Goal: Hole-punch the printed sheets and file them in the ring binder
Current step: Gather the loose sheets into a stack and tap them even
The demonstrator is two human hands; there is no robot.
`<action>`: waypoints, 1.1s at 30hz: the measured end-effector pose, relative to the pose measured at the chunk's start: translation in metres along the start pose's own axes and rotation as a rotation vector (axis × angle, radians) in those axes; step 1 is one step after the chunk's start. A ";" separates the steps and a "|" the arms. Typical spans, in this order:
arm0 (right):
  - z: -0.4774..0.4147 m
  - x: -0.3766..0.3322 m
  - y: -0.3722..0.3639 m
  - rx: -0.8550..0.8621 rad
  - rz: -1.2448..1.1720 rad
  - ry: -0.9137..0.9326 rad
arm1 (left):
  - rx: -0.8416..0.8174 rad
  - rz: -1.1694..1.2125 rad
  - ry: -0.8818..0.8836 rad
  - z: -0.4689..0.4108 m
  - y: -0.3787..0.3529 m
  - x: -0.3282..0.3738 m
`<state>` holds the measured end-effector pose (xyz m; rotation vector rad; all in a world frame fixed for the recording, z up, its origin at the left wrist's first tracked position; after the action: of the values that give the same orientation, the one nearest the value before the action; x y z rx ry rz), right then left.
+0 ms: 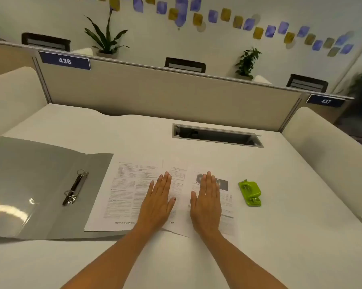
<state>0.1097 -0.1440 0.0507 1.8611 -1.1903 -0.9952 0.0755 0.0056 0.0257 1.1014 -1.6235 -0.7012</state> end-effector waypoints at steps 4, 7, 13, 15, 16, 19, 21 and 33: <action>0.015 0.008 0.000 -0.029 0.074 -0.044 | -0.123 -0.081 0.047 0.013 -0.022 0.004; 0.019 0.018 -0.008 -0.095 0.062 -0.140 | -0.168 -0.081 0.047 0.019 -0.033 0.009; 0.035 0.035 -0.027 -0.243 0.063 -0.265 | -0.242 -0.111 0.025 0.024 -0.045 0.011; 0.037 0.037 -0.028 -0.270 0.066 -0.296 | -0.239 -0.115 0.010 0.025 -0.044 0.011; 0.038 0.039 -0.029 -0.284 0.069 -0.303 | -0.236 -0.121 0.008 0.025 -0.044 0.011; 0.036 0.041 -0.029 -0.364 0.058 -0.290 | -0.234 -0.130 0.025 0.026 -0.045 0.009; 0.035 0.041 -0.026 -0.395 -0.051 -0.293 | -0.232 -0.132 0.026 0.027 -0.044 0.009; 0.050 0.091 0.019 -0.515 0.295 -0.773 | -0.193 -0.082 0.022 0.029 -0.041 0.011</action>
<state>0.0838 -0.2425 0.0237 0.8720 -1.3931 -1.7193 0.0605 -0.0239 -0.0142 1.0352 -1.4654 -0.8772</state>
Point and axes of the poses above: each hand's wrist, its own z-axis away from the middle knuckle, its own y-axis out of the back of the hand, x = y × z, the point moved 8 cm from there along -z, towards the middle knuckle, and after that the axes turned 5 degrees about z, right-handed, at the moved point
